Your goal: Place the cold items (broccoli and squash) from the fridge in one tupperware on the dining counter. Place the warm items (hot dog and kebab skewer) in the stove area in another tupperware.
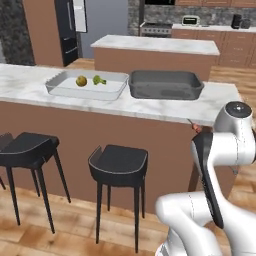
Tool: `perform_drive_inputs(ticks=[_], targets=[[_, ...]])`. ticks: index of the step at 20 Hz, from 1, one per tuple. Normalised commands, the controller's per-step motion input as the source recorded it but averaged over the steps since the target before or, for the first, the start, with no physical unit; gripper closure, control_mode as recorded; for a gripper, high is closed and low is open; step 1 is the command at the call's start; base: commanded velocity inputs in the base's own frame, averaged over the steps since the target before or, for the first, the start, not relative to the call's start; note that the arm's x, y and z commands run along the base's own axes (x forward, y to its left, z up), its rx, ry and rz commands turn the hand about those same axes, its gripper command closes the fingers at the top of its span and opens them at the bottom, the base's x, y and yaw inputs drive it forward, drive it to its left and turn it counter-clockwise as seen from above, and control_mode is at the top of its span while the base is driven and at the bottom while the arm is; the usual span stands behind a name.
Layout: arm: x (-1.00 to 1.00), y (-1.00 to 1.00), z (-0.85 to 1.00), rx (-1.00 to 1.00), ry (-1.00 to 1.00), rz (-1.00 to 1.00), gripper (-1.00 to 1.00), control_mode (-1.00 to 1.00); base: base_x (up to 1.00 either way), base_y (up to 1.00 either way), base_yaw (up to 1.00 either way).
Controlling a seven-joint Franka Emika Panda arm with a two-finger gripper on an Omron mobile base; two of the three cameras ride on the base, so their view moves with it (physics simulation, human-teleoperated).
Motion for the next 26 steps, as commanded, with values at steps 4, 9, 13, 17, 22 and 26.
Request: perform_drive_inputs(ticks=[4, 9, 13, 17, 22, 26], targets=[[0.00, 0.00, 0.00, 0.00, 0.00, 0.00, 1.00, 1.00, 0.39, 0.12, -0.12], [0.00, 0.00, 0.00, 0.00, 0.00, 0.00, 1.00, 1.00, 0.52, 0.00, -0.11], [0.00, 0.00, 0.00, 0.00, 0.00, 0.00, 1.00, 1.00, 0.17, 0.02, -0.10], [0.02, 0.02, 0.19, 0.00, 0.00, -0.02, 1.00, -1.00, 0.00, 0.07, -0.07], [0.29, 0.08, 1.00, -0.10, -0.03, 0.00, 1.00, -1.00, 0.00, 0.00, 0.00], [0.55, 0.00, 0.99, -0.17, 0.03, 0.02, 1.00, -1.00, 0.00, 0.00, 0.00]])
